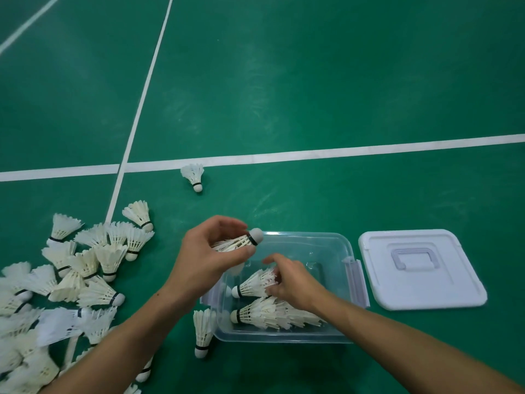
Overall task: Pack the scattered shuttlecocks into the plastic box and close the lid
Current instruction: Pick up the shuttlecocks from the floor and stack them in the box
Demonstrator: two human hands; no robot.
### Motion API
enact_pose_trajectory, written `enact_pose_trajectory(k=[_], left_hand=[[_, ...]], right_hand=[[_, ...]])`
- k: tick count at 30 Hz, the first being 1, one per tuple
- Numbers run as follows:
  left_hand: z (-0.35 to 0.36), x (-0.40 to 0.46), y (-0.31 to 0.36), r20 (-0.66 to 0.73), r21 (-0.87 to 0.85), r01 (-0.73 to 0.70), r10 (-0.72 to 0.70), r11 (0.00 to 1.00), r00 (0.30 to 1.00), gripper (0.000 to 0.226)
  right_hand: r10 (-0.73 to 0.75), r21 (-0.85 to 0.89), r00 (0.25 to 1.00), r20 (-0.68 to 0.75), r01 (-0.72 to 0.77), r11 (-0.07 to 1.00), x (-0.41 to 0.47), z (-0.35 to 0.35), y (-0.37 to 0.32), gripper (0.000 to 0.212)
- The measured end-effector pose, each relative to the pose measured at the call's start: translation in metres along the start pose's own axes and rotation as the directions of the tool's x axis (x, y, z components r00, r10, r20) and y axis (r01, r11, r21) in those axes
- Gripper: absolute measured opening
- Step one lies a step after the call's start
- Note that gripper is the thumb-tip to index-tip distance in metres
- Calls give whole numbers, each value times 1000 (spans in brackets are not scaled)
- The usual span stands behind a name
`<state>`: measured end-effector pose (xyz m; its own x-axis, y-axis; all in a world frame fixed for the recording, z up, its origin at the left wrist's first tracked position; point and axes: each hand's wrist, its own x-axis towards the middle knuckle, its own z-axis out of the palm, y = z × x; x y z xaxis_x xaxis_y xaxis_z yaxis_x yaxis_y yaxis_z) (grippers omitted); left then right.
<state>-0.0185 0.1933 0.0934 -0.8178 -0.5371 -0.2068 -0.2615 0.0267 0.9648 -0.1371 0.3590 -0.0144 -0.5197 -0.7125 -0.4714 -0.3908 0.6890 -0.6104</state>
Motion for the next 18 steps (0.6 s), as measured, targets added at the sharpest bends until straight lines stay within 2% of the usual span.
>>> enact_pose_trajectory(k=[3,4,5,7,9,10,12,13,14,16,18], left_hand=[[11,-1,4,-24,-126,35,-39,991,999,38],[14,-1,6,-26,-143,27,-31,989,999,38],[16,-1,7,-19,-162,17,-21,987,1000,37],[22,-1,8,2,-186,-18,18,982,1000,37],[27,0,8,14,-169,-72,75,983,997,37],[30,0,7,22,-152,-102,106,983,994,37],[36,1,4,37,-113,-154,159,982,987,35],[38,2,2,43,-91,-173,177,981,983,32],[39,3,-1,52,-68,-187,191,980,980,30],[40,5,-8,82,0,-207,207,978,975,26],[41,5,-16,119,119,-199,185,973,975,30]], right_hand=[[-12,-75,996,-86,6,997,-18,-18,1,61],[-5,-52,993,-119,-1,999,-24,-24,1,56],[13,34,990,-139,-8,999,-31,-30,0,47],[72,378,992,-108,-26,925,-44,-40,-9,30],[113,728,994,8,-83,681,-55,-50,-24,24],[113,838,992,60,-111,535,-58,-54,-30,26],[99,944,991,92,-118,308,-62,-60,-36,28],[93,961,992,80,-101,258,-63,-63,-36,27],[90,967,994,60,-80,242,-62,-64,-34,28],[132,959,991,1,-38,280,-62,-67,-28,35],[201,903,975,-100,4,430,-63,-66,-19,42]])
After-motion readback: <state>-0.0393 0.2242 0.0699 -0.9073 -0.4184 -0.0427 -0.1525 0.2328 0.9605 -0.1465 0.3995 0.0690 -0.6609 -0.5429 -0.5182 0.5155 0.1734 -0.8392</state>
